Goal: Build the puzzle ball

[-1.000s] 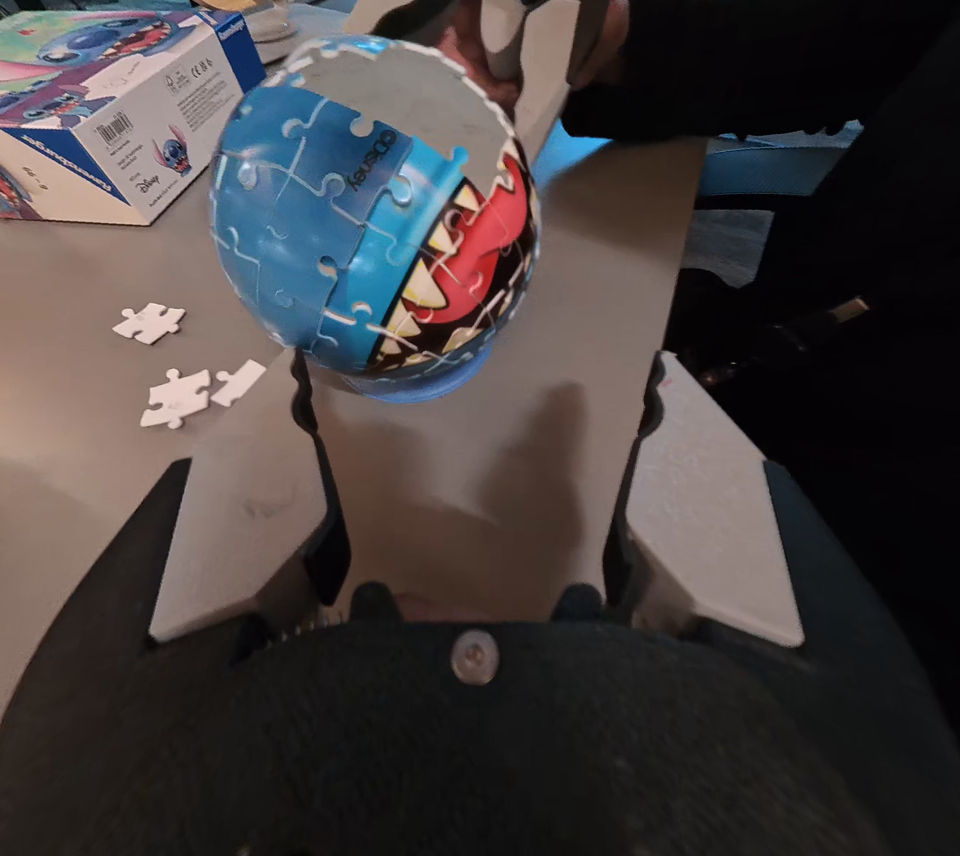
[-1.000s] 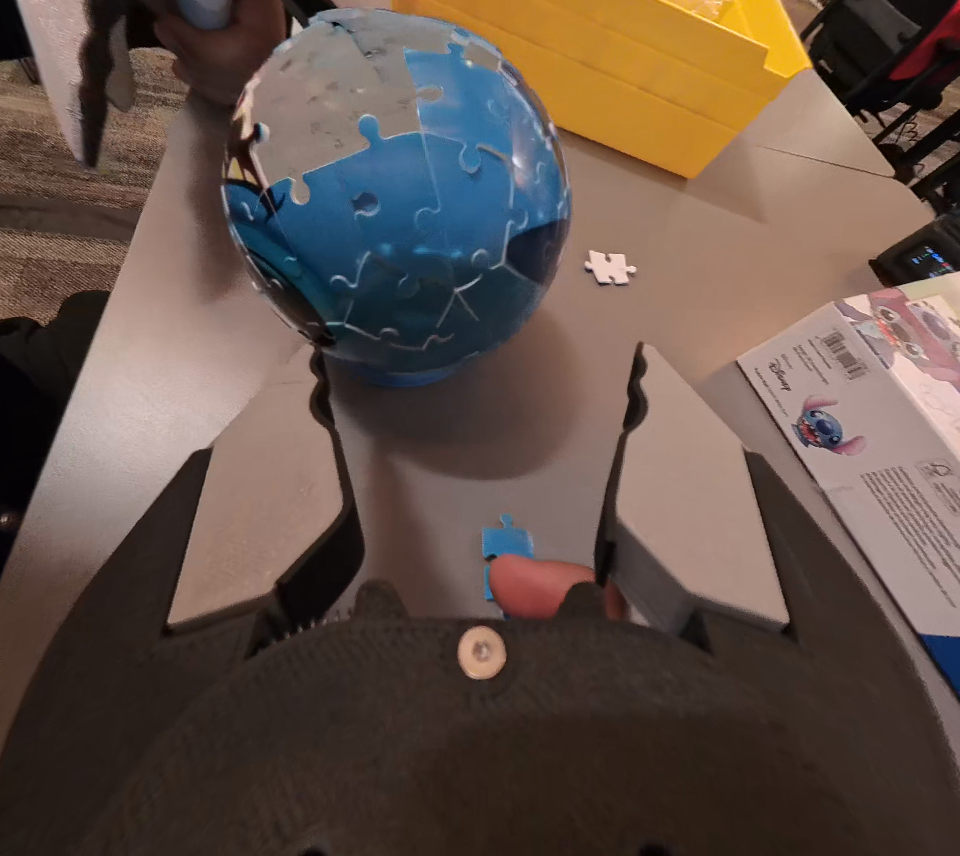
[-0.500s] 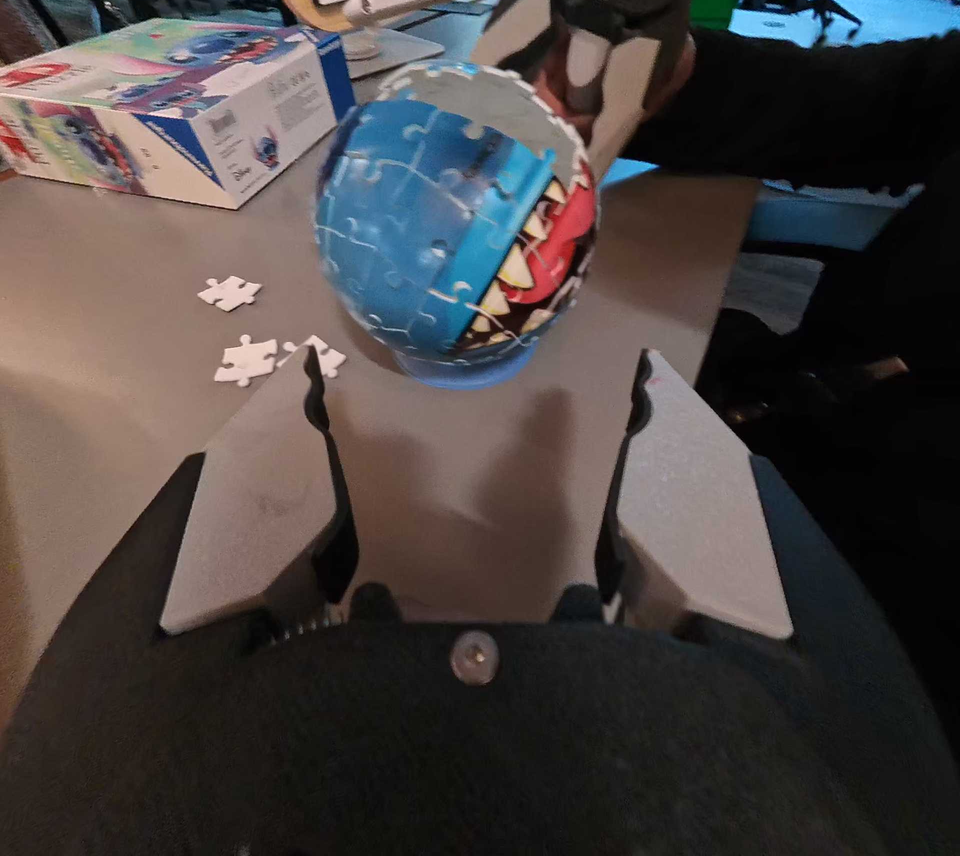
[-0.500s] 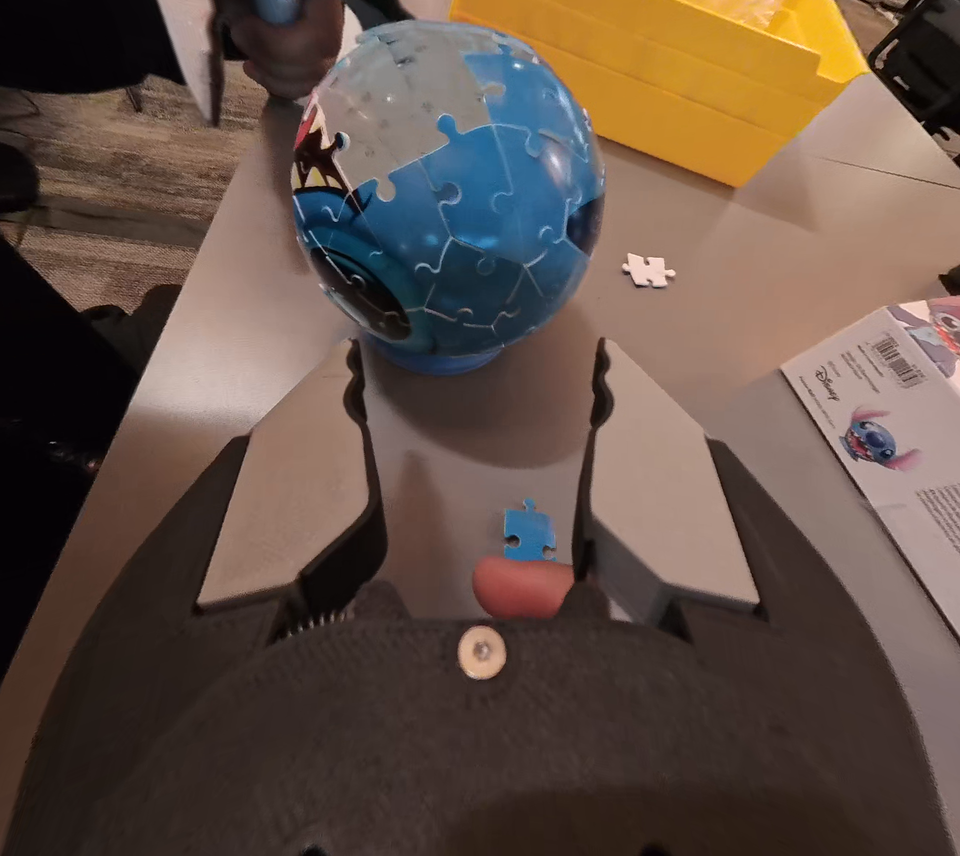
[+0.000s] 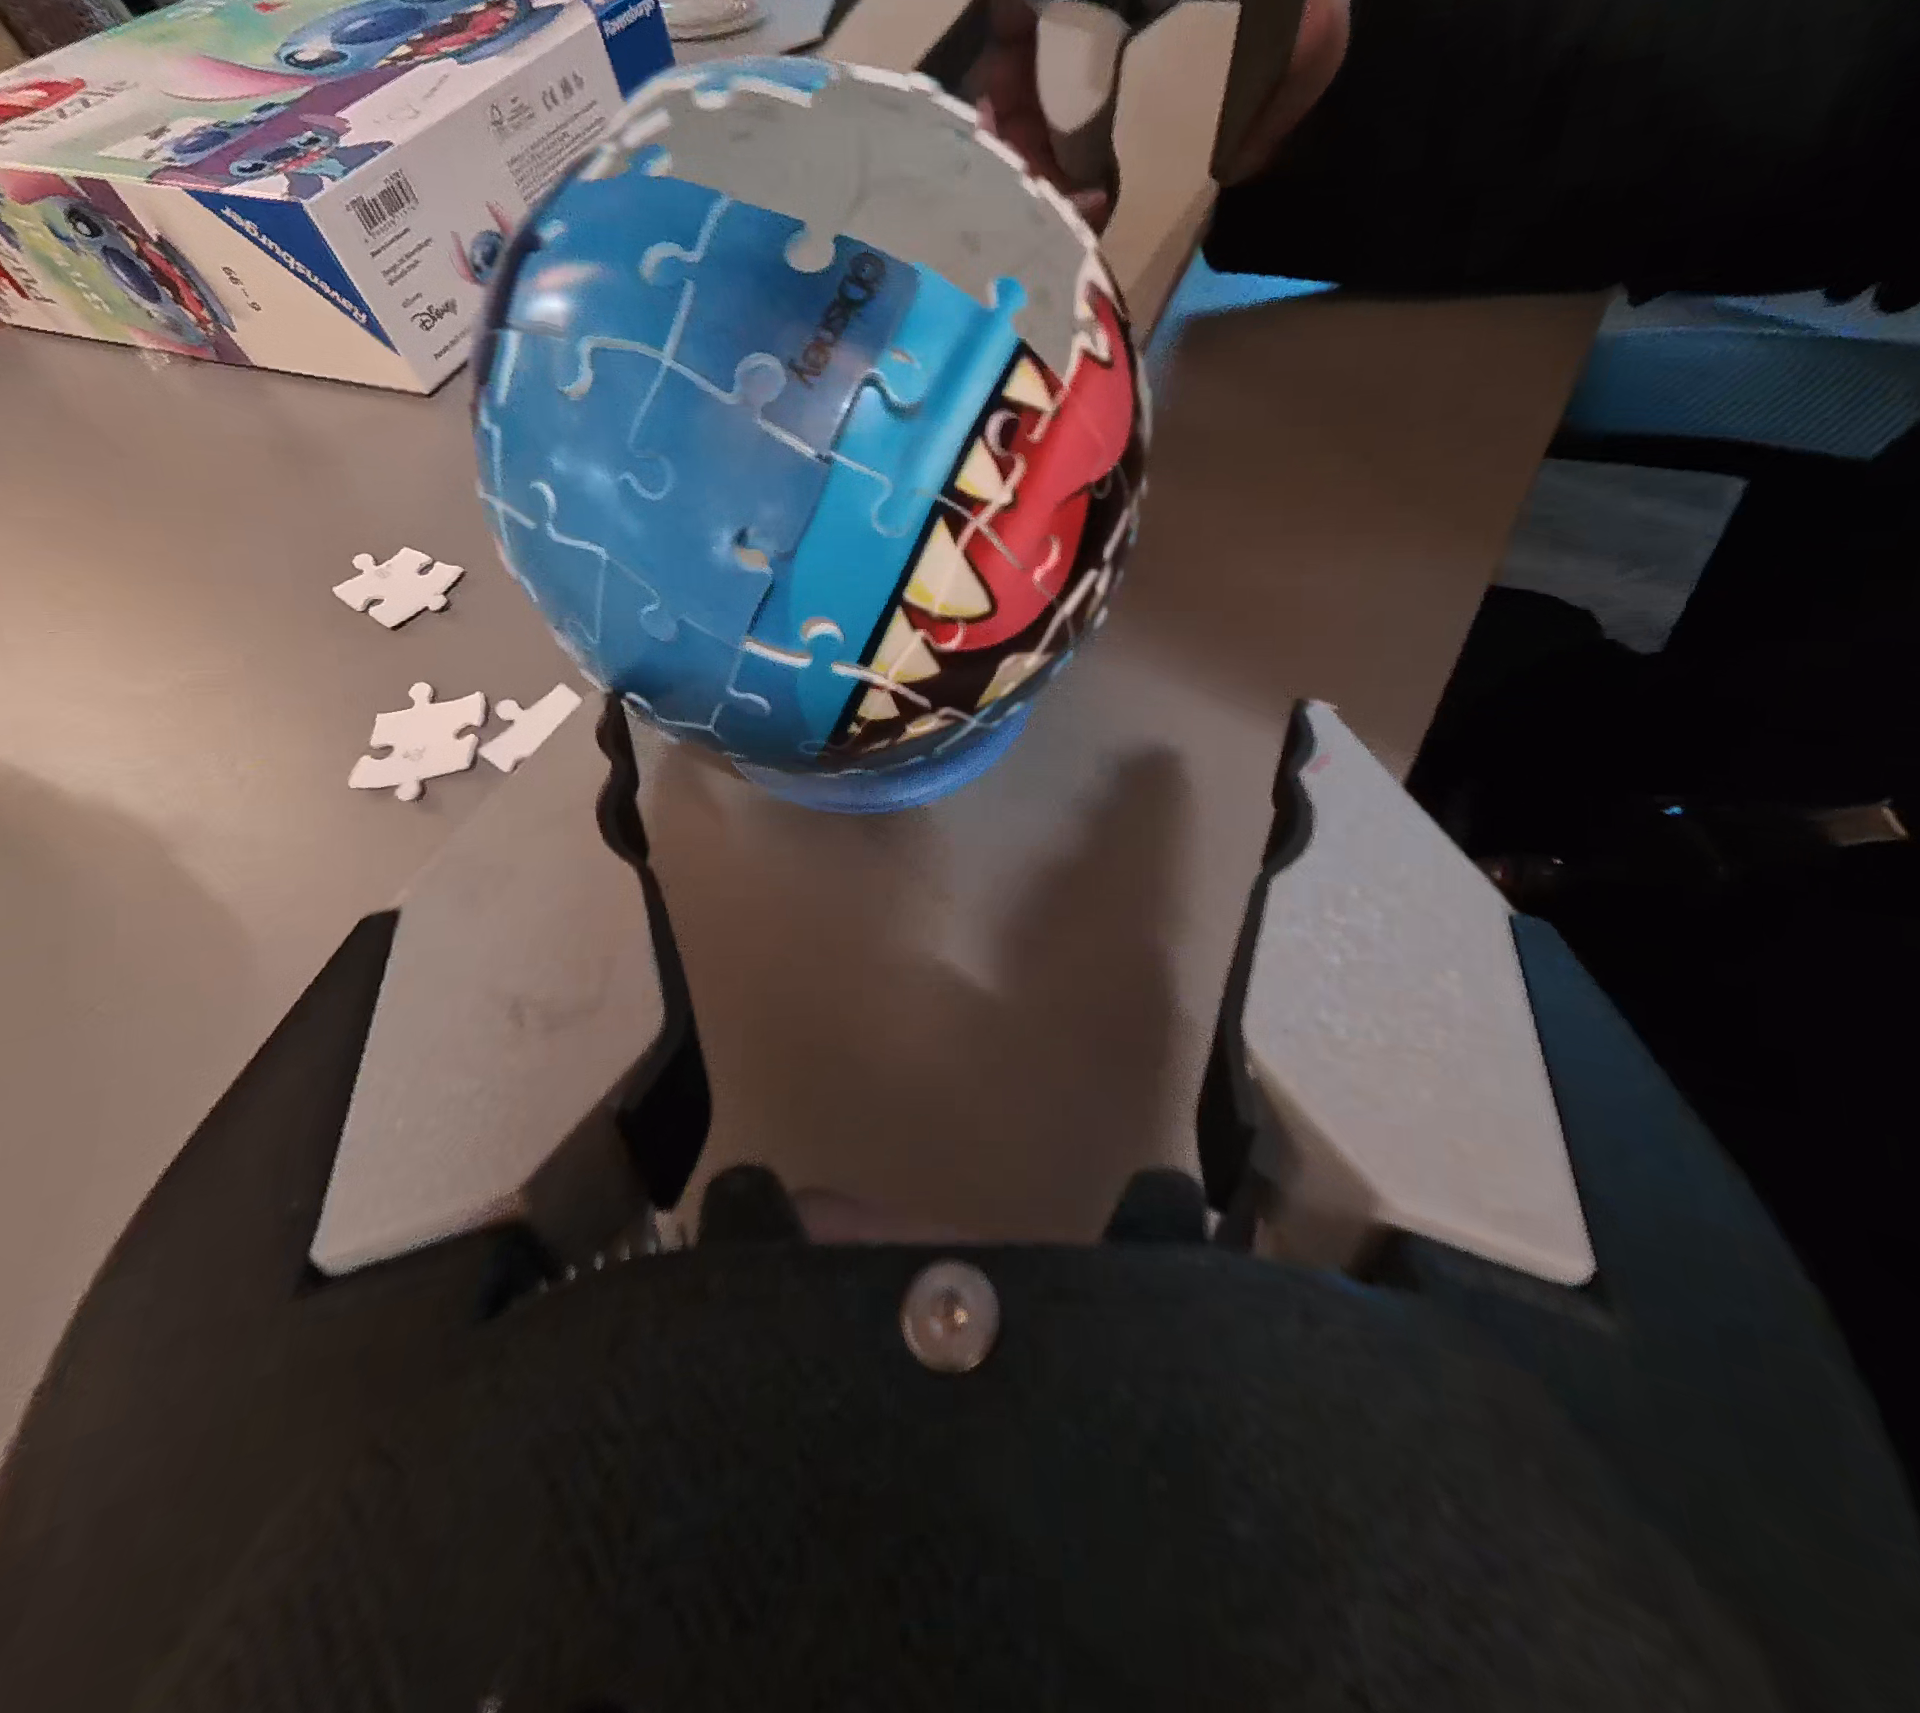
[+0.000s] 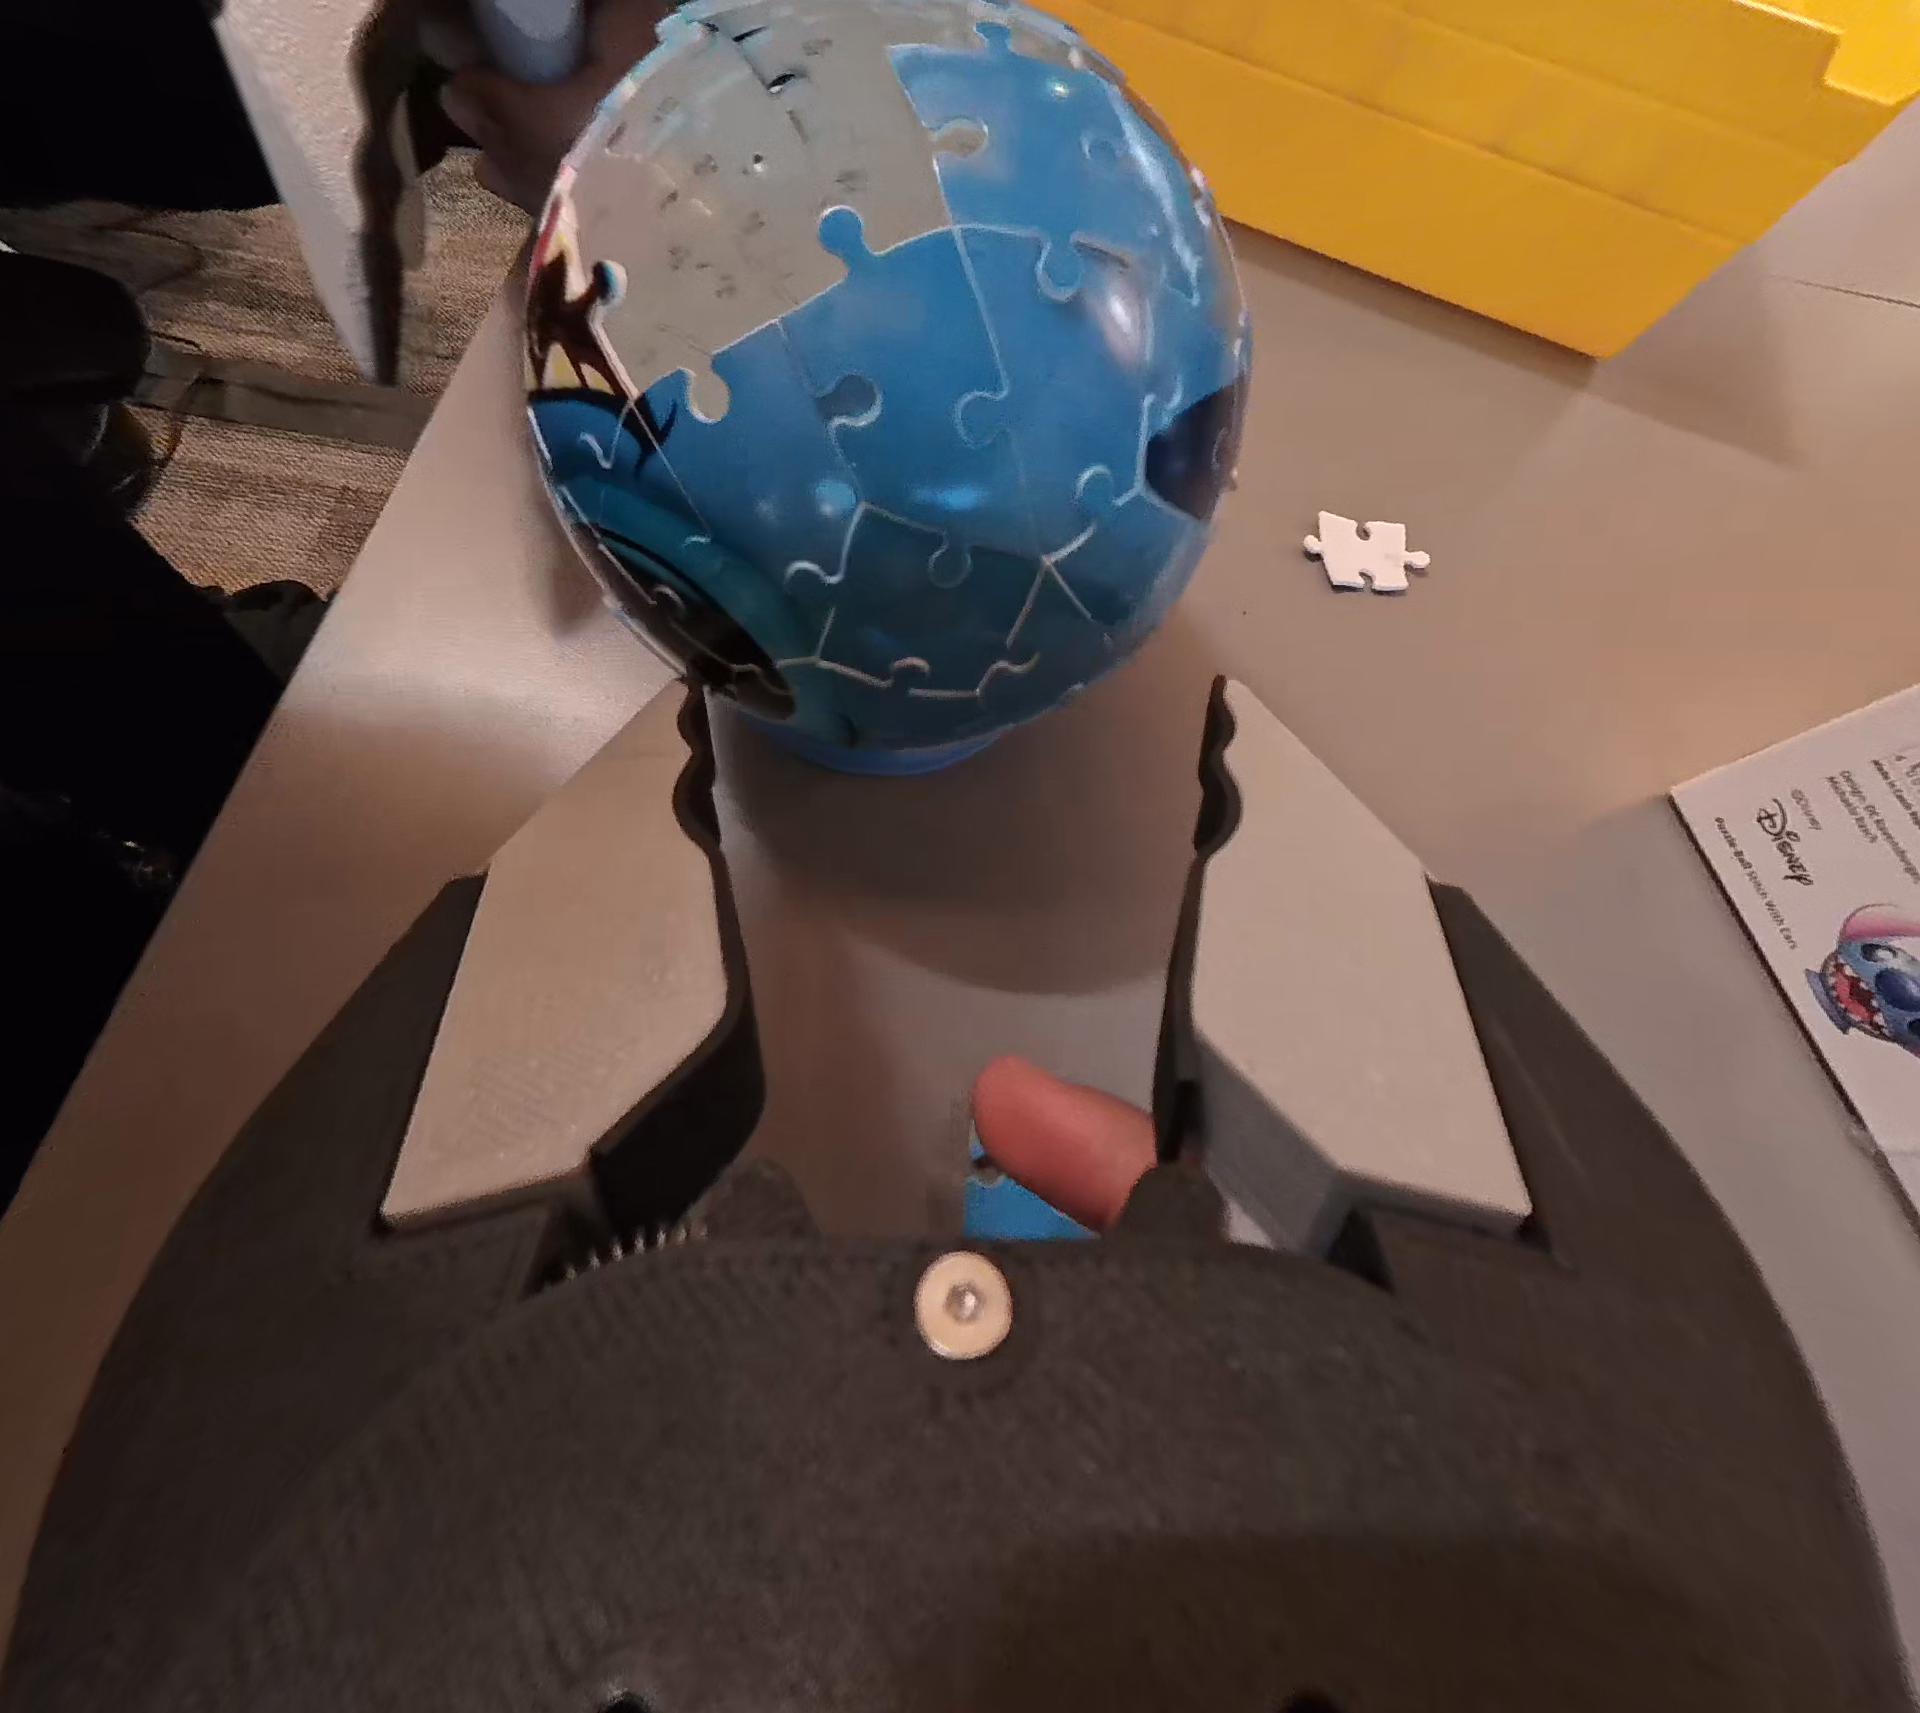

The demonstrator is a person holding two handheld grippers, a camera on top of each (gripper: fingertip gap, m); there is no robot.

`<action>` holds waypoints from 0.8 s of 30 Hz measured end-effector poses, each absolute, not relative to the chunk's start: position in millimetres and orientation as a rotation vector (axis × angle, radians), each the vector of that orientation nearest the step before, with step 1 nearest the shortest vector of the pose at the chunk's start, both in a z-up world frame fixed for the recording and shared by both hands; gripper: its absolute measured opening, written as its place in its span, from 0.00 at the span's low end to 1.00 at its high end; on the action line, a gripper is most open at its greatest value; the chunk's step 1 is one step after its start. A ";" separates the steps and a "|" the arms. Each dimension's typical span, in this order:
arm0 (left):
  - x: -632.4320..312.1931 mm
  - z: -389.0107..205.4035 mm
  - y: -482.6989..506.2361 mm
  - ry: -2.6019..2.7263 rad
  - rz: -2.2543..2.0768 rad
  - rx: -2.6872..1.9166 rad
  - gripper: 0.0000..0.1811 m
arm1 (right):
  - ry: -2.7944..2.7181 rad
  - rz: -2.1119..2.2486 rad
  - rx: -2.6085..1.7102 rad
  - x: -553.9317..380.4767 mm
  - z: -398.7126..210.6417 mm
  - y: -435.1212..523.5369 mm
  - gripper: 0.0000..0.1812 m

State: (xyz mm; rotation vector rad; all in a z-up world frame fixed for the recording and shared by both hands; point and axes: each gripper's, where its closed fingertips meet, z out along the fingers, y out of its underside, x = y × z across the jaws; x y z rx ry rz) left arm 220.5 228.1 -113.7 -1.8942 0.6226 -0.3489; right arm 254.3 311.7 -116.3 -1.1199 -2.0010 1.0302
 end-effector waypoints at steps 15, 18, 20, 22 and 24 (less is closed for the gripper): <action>208.1 -112.5 201.0 0.453 -0.352 -1.936 0.60 | -1.849 0.912 -1.234 270.8 -106.9 358.6 0.45; 196.1 -112.4 196.7 0.385 -0.344 -1.931 0.60 | -1.819 0.871 -1.281 285.5 -109.2 368.9 0.44; 192.2 -111.9 195.4 0.362 -0.350 -1.907 0.60 | -1.807 0.842 -1.324 295.3 -116.0 376.1 0.42; 190.3 -115.6 195.4 0.361 -0.345 -1.900 0.60 | -1.795 0.830 -1.365 303.2 -122.5 380.0 0.41; 189.5 -122.6 196.0 0.380 -0.327 -1.910 0.60 | -1.768 0.830 -1.393 308.9 -125.5 381.9 0.40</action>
